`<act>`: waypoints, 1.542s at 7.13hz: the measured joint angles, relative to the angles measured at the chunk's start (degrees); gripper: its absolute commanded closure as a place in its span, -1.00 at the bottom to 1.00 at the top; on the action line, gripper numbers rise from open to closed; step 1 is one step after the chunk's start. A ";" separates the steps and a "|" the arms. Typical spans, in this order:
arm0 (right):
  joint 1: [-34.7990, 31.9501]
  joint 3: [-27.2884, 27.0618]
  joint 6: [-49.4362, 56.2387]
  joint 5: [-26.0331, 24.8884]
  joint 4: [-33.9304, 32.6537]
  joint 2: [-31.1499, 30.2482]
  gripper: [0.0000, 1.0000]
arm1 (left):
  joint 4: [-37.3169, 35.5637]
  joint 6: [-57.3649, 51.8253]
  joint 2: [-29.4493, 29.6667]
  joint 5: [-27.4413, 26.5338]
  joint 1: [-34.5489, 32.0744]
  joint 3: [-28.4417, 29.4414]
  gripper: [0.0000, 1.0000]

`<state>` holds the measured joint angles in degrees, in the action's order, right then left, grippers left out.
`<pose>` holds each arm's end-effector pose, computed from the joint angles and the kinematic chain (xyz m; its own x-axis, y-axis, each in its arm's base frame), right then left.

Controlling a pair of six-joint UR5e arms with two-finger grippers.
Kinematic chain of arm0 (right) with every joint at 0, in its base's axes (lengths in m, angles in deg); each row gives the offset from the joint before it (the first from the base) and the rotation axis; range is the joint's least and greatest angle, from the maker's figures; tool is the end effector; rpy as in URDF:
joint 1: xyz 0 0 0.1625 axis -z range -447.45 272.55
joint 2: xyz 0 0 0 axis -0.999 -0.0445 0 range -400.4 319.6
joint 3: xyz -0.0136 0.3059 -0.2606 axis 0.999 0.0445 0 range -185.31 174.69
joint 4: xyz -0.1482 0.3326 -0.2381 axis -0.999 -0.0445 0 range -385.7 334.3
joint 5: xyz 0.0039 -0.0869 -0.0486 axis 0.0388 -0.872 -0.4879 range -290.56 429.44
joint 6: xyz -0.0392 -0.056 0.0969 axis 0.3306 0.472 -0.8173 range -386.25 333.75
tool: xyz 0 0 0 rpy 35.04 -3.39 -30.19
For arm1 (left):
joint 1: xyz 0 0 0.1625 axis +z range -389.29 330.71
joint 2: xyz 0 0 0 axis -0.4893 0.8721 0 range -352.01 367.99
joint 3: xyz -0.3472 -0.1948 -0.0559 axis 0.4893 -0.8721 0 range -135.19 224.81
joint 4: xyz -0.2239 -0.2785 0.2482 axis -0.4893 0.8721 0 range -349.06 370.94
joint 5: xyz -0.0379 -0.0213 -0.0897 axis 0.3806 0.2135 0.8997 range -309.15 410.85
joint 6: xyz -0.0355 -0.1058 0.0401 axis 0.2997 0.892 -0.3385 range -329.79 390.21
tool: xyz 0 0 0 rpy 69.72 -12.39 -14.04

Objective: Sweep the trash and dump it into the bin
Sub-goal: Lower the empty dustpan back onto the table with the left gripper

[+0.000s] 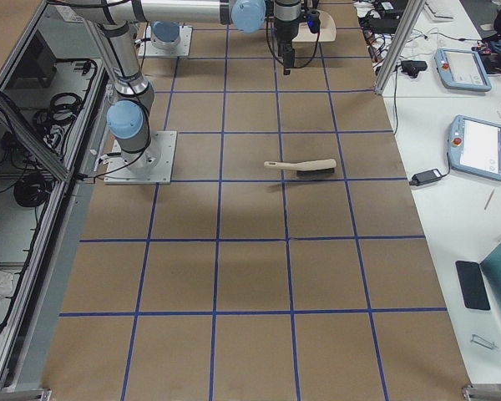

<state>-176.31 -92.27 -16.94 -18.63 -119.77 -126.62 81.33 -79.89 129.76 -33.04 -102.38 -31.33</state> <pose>0.1263 -0.5496 0.4458 -0.9893 -0.1439 -0.0239 -0.1422 0.9879 -0.0626 0.0666 -0.7207 0.2621 0.0540 0.9965 -0.0644 0.9942 -0.0597 -0.0895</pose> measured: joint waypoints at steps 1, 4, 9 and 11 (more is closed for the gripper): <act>0.00 -0.03 0.00 -0.03 0.02 0.00 -1.00 | -0.85 1.67 1.05 -1.24 -1.17 -0.29 1.00; 0.00 -0.05 0.00 -0.09 0.06 -0.01 -1.00 | -2.05 3.89 2.67 -2.46 -2.50 -0.64 1.00; 0.05 -0.11 0.00 -0.34 0.08 -0.15 -1.00 | -2.88 3.70 2.06 -2.55 -2.79 -3.71 0.88; 0.03 -0.43 0.00 -0.23 0.05 -0.25 -1.00 | -3.72 3.65 1.66 -2.56 -2.71 -5.27 0.09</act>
<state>-176.28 -92.70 -16.94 -18.85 -119.72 -126.86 77.61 -76.25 131.41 -35.60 -105.09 -36.60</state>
